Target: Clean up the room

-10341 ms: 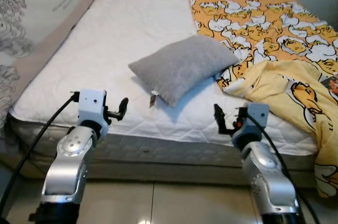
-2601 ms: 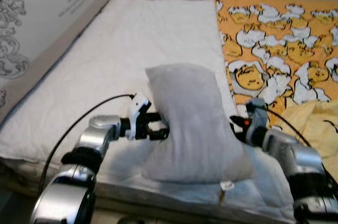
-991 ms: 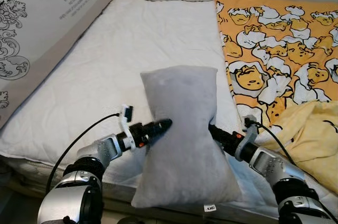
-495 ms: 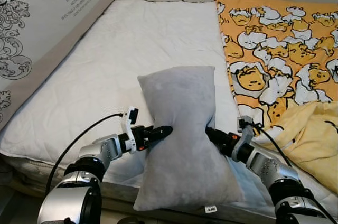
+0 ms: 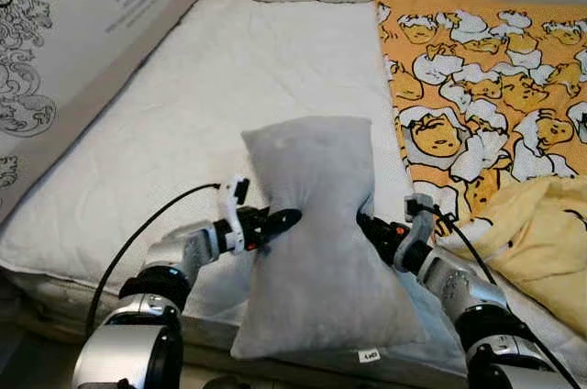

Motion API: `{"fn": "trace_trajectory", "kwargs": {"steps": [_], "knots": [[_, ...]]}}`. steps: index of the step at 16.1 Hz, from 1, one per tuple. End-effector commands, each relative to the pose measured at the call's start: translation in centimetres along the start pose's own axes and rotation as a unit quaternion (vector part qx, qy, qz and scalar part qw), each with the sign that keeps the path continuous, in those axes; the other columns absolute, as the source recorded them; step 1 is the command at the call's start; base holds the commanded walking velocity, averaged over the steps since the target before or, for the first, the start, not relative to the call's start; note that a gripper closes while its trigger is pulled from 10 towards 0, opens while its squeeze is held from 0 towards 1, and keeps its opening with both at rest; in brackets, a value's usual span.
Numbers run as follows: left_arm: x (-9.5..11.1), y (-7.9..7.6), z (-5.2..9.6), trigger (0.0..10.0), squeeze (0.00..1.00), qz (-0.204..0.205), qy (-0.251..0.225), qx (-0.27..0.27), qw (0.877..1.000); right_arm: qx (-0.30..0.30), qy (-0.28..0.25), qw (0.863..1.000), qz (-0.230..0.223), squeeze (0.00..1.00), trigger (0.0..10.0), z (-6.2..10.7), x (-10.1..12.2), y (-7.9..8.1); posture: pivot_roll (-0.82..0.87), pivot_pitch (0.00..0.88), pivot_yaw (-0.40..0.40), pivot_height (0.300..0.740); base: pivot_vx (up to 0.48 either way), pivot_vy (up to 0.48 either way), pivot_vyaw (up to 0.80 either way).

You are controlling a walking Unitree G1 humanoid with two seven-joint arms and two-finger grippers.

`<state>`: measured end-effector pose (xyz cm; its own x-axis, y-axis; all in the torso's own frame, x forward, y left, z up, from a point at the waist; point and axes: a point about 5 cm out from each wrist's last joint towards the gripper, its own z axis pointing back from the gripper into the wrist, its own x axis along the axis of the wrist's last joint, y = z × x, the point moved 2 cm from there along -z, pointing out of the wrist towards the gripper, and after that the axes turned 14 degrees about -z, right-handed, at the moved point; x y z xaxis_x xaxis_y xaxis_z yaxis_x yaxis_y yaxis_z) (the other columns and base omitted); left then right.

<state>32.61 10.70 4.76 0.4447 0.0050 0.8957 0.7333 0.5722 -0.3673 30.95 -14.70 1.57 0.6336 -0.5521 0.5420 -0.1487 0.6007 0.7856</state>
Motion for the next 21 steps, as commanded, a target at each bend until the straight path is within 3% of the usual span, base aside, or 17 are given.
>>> {"fn": "trace_trajectory", "kwargs": {"steps": [1,6,8,13,14,15,19,21], "knots": [[0.5,-1.0,-1.2,0.0,0.0,-0.021,0.008,-0.02,1.0,0.013,0.005,1.0,0.0,0.0,0.0,-0.8,-0.2,0.9,-0.02,0.0,0.005,0.74,0.0,0.0,0.0],[-0.5,-1.7,-1.9,0.0,0.0,-0.059,0.047,-0.015,0.997,0.011,0.01,1.0,0.002,0.0,0.0,-0.6,-0.9,0.7,-0.02,0.0,-0.035,0.74,0.0,0.0,0.0],[0.1,-1.7,-2.2,0.0,0.0,-0.083,0.047,-0.008,0.995,0.019,-0.003,1.0,0.005,0.0,0.0,-0.7,-0.3,1.2,-0.02,0.0,-0.037,0.74,0.0,0.0,0.0],[3.8,-0.9,-2.7,0.0,0.0,-0.126,0.035,0.031,0.991,0.041,-0.055,0.997,0.019,0.0,0.0,-1.0,2.7,3.0,-0.02,0.0,-0.024,0.74,0.0,0.0,0.0],[6.7,-1.0,-3.0,0.0,0.0,-0.158,0.011,0.035,0.987,0.043,-0.101,0.994,0.019,0.0,0.0,-0.8,4.5,4.1,-0.02,0.0,-0.01,0.74,0.0,0.0,0.0],[7.8,-1.2,-3.0,0.0,0.0,-0.169,-0.002,0.033,0.985,0.05,-0.114,0.992,0.018,0.0,0.0,-0.7,5.1,4.7,-0.02,0.0,-0.005,0.74,0.0,0.0,0.0],[11.3,-1.9,-3.2,0.0,0.0,-0.207,-0.036,0.029,0.977,0.082,-0.149,0.985,0.023,0.0,0.0,0.3,6.4,6.9,-0.03,0.0,0.006,0.74,0.0,0.0,0.0],[11.8,-1.7,-3.2,0.0,0.0,-0.229,-0.04,0.05,0.971,0.067,-0.165,0.983,0.037,0.0,0.0,0.5,6.6,7.1,-0.03,0.0,0.011,0.74,0.0,0.0,0.0]]}}
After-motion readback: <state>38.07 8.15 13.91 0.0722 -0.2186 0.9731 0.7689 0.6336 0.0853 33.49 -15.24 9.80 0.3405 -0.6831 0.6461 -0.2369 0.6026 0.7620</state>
